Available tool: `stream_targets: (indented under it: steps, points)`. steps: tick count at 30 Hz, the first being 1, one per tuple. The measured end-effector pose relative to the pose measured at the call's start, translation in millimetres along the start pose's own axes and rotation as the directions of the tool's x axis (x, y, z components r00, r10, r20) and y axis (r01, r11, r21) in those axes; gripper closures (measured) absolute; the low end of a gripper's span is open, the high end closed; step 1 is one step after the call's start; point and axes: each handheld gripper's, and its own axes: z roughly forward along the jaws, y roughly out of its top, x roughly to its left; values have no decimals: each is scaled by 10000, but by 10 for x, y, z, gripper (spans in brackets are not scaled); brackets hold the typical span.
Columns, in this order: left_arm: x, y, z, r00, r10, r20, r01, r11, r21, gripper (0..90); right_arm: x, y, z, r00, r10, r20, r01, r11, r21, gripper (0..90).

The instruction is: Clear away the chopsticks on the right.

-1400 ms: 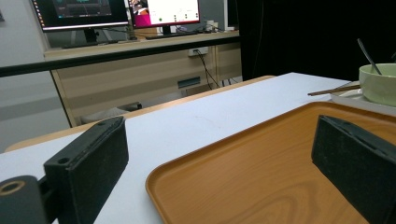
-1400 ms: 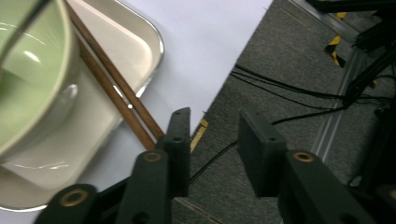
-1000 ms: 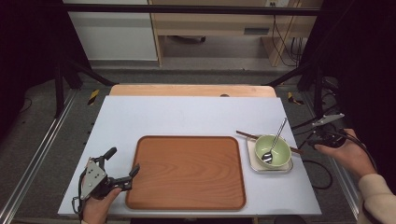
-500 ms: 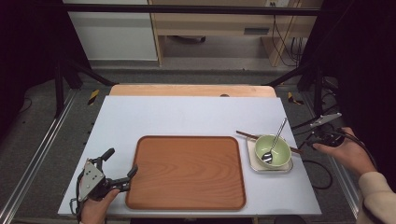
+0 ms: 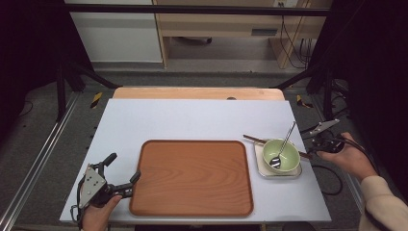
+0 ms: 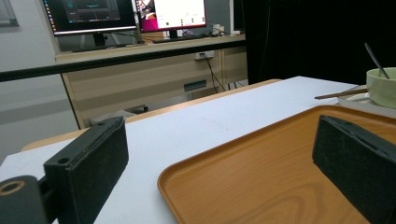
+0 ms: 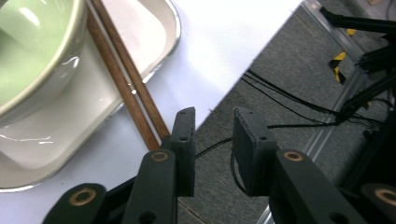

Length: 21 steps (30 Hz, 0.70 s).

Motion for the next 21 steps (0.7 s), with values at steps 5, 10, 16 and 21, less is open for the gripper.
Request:
stream_targets:
  steps: [5,10,16,21]
  points:
    - [-7,-1,-1,10000,14,-9,-14,10000,-2,32,52,21,45,9995,-233,-214,230,9996,-146,735]
    - [1,-2,-7,10000,-1,-22,1,10000,-10,33,98,28,59,9983,-428,-400,422,9990,-154,744]
    - [-4,-2,-1,10000,37,-6,-37,10000,13,33,123,29,89,9979,-456,-466,451,9989,-114,746]
    - [-3,-6,2,10000,37,-14,-37,10000,26,34,135,29,114,9973,-508,-539,506,9987,-49,749]
